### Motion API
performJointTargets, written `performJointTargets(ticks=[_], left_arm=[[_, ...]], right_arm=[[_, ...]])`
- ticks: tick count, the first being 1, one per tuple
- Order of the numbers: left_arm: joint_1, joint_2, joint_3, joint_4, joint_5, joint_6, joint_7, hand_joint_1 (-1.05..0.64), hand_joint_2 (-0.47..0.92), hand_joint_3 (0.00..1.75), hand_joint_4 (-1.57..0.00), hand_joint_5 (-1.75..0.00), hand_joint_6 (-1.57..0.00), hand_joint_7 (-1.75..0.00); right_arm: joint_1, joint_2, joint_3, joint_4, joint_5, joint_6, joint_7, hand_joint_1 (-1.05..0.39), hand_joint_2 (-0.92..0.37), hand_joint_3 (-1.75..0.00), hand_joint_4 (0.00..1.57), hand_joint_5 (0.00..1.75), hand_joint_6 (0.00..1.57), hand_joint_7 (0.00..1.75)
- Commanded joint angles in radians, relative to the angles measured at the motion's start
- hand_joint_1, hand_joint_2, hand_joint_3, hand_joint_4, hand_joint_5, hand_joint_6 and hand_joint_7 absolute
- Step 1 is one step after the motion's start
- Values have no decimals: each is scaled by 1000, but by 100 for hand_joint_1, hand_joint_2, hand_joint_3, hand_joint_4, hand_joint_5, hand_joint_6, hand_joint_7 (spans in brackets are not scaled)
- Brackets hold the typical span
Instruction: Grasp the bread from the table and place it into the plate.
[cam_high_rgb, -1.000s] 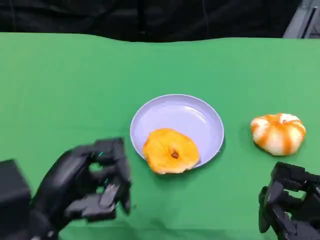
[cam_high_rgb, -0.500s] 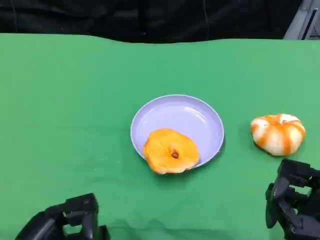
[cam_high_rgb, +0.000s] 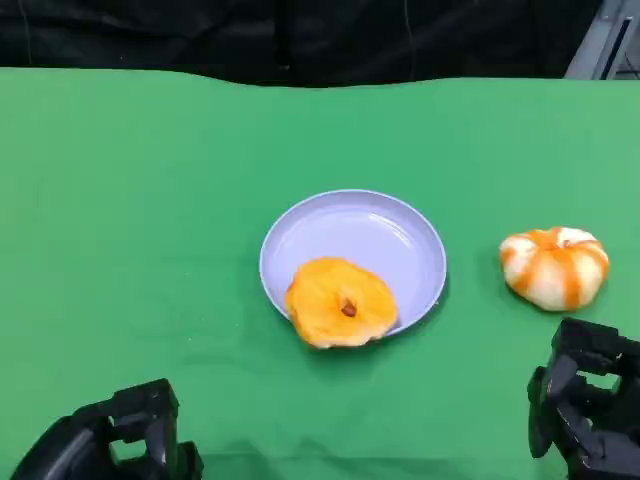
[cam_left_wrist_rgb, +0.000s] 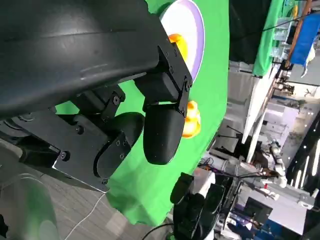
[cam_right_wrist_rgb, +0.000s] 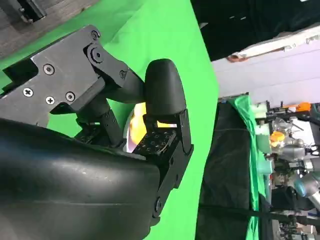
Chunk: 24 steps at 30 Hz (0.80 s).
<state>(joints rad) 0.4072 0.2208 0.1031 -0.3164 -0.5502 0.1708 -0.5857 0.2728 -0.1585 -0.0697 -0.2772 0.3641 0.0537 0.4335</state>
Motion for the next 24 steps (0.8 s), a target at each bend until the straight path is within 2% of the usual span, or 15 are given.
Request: performJointTargets(ticks=[1, 24], left_arm=[[-2, 15, 16, -19, 1, -4, 2, -4, 54, 129, -94, -175, -81, -175], [-4, 41, 29, -54, 0, 8, -12, -1, 55, 127, -93, -175, -80, -175]], right_arm=[[6, -11, -12, -6, 5, -6, 1, -10, -47, -126, 89, 170, 87, 147], [8, -27, -18, -9, 2, 1, 3, -11, -48, -125, 89, 169, 87, 147]])
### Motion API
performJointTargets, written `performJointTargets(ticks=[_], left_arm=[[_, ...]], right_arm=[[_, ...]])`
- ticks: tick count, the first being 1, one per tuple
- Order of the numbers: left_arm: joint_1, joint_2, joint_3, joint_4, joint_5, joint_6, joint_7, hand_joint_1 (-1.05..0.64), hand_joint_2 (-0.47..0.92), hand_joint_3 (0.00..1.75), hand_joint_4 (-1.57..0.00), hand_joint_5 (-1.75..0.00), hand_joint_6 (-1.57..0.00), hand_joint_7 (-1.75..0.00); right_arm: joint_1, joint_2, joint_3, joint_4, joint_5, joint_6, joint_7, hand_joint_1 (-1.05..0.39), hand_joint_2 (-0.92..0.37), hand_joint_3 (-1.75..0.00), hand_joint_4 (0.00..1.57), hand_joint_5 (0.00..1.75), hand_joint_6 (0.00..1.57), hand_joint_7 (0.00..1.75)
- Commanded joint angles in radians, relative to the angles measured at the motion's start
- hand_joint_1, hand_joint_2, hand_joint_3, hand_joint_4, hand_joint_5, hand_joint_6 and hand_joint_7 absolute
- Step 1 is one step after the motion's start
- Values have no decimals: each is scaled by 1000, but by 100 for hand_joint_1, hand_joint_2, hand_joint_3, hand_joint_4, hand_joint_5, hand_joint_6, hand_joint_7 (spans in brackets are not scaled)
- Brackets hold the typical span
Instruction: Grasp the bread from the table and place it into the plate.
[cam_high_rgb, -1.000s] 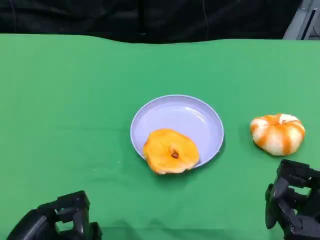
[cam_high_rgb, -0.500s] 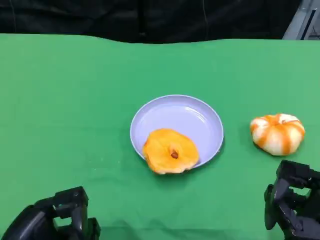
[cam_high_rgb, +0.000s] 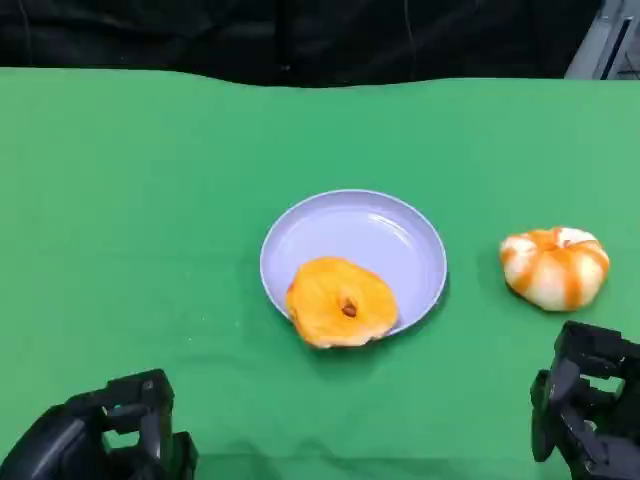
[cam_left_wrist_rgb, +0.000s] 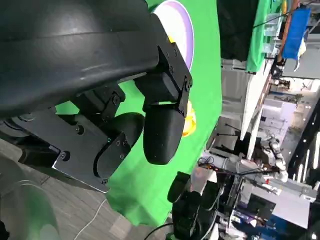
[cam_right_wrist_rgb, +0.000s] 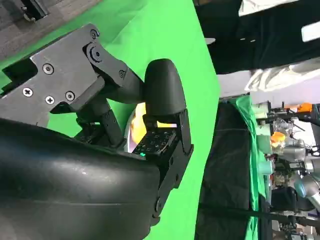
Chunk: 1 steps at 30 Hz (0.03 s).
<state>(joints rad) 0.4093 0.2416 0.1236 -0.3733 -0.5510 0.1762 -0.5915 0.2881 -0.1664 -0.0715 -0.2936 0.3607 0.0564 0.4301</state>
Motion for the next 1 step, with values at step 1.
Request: performJointTargets(ticks=[1], left_arm=[[-8, 21, 8, 3, 1, 4, -5, -1, 56, 127, -93, -175, -80, -175]], right_arm=[[-9, -19, -17, 13, 6, -9, 11, -11, -48, -125, 89, 169, 86, 147]])
